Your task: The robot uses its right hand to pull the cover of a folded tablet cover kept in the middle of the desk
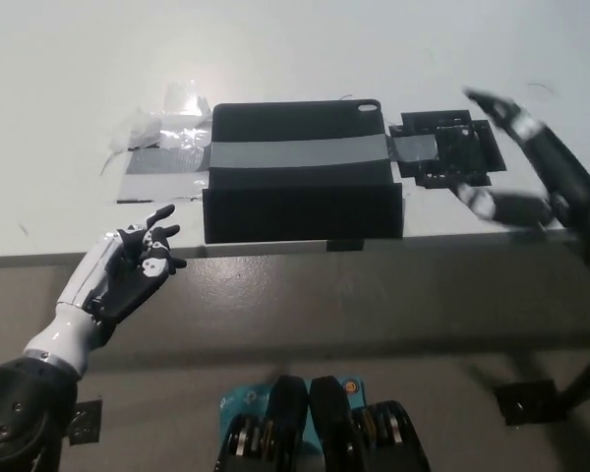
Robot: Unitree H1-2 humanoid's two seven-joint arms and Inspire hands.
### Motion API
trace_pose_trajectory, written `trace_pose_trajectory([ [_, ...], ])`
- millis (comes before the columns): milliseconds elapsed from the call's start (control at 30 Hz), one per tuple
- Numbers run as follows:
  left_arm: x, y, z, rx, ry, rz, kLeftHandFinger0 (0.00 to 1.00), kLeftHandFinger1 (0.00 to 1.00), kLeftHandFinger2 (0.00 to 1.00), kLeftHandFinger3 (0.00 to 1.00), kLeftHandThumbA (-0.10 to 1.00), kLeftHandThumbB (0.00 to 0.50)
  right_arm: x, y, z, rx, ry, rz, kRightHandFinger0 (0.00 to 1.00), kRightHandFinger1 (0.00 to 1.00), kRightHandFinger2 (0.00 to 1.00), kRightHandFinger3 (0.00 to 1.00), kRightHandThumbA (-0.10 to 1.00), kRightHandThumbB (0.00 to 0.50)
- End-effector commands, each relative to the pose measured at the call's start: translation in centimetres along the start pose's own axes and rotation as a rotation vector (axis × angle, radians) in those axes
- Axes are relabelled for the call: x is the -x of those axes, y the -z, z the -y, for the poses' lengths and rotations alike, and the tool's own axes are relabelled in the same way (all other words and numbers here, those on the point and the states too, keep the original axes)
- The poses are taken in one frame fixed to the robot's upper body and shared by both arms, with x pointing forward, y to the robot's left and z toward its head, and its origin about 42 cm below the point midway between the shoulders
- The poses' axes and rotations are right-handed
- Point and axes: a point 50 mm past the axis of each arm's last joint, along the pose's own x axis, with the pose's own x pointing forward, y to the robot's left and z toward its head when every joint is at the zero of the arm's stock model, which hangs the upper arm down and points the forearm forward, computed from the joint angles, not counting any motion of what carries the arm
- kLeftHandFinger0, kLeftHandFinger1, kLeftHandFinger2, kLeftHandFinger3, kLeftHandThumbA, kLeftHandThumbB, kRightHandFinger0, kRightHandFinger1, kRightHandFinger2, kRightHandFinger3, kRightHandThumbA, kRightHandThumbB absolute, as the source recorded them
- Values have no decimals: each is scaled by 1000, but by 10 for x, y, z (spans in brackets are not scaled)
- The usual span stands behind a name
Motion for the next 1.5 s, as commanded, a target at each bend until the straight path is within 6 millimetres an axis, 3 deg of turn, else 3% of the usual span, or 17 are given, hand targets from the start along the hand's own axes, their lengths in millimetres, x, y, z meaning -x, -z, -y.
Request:
trace_pose_trajectory([
  [0, -1, -13, -2, -11, 24, 38, 708, 933, 1000, 1000, 1000, 229, -46, -42, 2, 129, -41, 84, 1000, 1000, 1000, 1000, 658, 491],
  [100, -2, -13, -2, -12, 28, 44, 706, 928, 1000, 1000, 1000, 234, -67, -56, -7, 187, -85, 99, 1000, 1000, 1000, 1000, 670, 487],
  [133, -2, -13, -2, -11, 28, 40, 706, 930, 1000, 1000, 1000, 234, -86, -65, -19, 214, -135, 123, 1000, 1000, 1000, 1000, 631, 474],
  [267, -1, -13, -2, -9, 16, 38, 719, 946, 1000, 1000, 1000, 234, -109, -74, -43, 275, -213, 96, 1000, 1000, 1000, 1000, 627, 500],
  [300, -1, -12, -1, 1, 5, 38, 719, 942, 1000, 1000, 1000, 237, -119, -69, -61, 338, -277, 88, 1000, 1000, 1000, 1000, 602, 499],
  [433, 0, -13, -3, -11, 19, 43, 740, 951, 1000, 1000, 1000, 239, -130, -64, -79, 446, -406, -11, 1000, 1000, 1000, 1000, 663, 500],
  [467, -1, -13, -3, -10, 23, 41, 742, 954, 1000, 1000, 1000, 231, -137, -58, -90, 544, -536, -118, 1000, 1000, 1000, 1000, 699, 500],
  [533, -2, -14, -3, -10, 24, 43, 730, 947, 1000, 1000, 1000, 227, -144, -49, -101, 610, -634, -206, 1000, 1000, 1000, 1000, 622, 500],
  [700, -4, -17, -1, -10, 11, 50, 726, 928, 1000, 1000, 1000, 239, -156, -34, -110, 704, -747, -334, 1000, 1000, 1000, 1000, 670, 500],
  [800, -5, -18, -1, -1, 16, 48, 732, 939, 1000, 1000, 1000, 238, -160, -31, -107, 731, -762, -357, 1000, 1000, 1000, 1000, 705, 500],
  [933, -7, -23, -5, -15, 20, 60, 735, 946, 1000, 1000, 1000, 212, -162, -17, -105, 699, -732, -457, 1000, 1000, 1000, 1000, 638, 500],
  [1000, -7, -23, -6, -18, 26, 64, 741, 951, 1000, 1000, 1000, 226, -158, -9, -107, 716, -707, -486, 1000, 1000, 1000, 1000, 643, 500],
  [1200, -9, -24, -4, -14, 11, 46, 723, 942, 1000, 1000, 1000, 200, -144, 12, -117, 700, -616, -505, 1000, 1000, 1000, 1000, 585, 500],
  [1467, -9, -22, -6, -28, 31, 57, 747, 967, 1000, 1000, 1000, 200, -115, -1, -143, 638, -594, -365, 1000, 1000, 1000, 1000, 561, 500],
])
